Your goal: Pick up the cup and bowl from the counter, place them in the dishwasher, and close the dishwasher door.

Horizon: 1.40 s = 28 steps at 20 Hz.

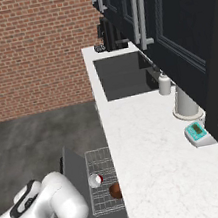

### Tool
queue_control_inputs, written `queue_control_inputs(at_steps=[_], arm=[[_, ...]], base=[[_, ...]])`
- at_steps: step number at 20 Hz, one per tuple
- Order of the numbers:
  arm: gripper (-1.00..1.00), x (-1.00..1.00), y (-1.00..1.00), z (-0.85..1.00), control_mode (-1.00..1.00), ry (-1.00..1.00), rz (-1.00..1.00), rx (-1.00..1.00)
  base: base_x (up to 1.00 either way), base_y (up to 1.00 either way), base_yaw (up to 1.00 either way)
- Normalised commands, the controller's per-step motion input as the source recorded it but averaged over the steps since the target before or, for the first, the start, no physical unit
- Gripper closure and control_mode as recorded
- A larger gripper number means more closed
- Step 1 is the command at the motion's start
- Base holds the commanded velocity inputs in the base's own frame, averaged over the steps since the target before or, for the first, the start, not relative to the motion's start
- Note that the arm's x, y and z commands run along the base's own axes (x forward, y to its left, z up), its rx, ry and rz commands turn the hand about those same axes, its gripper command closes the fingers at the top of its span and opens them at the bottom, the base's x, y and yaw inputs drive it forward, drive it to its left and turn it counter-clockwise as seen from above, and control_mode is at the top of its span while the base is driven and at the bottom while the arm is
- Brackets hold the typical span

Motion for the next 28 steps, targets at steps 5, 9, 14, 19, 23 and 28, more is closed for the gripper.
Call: queue_control_inputs(at_steps=[5,9,14,19,23,28], arm=[[-1.0,0.33,0.4,0.04,-1.0,0.1,-0.66,0.04],[-1.0,0.36,0.31,0.02,-1.0,0.08,-0.67,0.01],[-1.0,0.32,0.25,0.0,-1.0,0.1,-0.69,0.0],[-1.0,0.48,0.12,0.0,-1.0,0.13,-0.66,-0.01],[-1.0,0.58,0.0,0.0,-1.0,0.16,-0.64,-0.09],[-1.0,0.65,0.0,0.0,-1.0,0.17,-0.63,-0.2]], base=[[0.0,0.0,0.0],[0.0,0.0,0.0],[0.0,0.0,0.0],[0.0,0.0,0.0],[0.0,0.0,0.0],[0.0,0.0,0.0]])
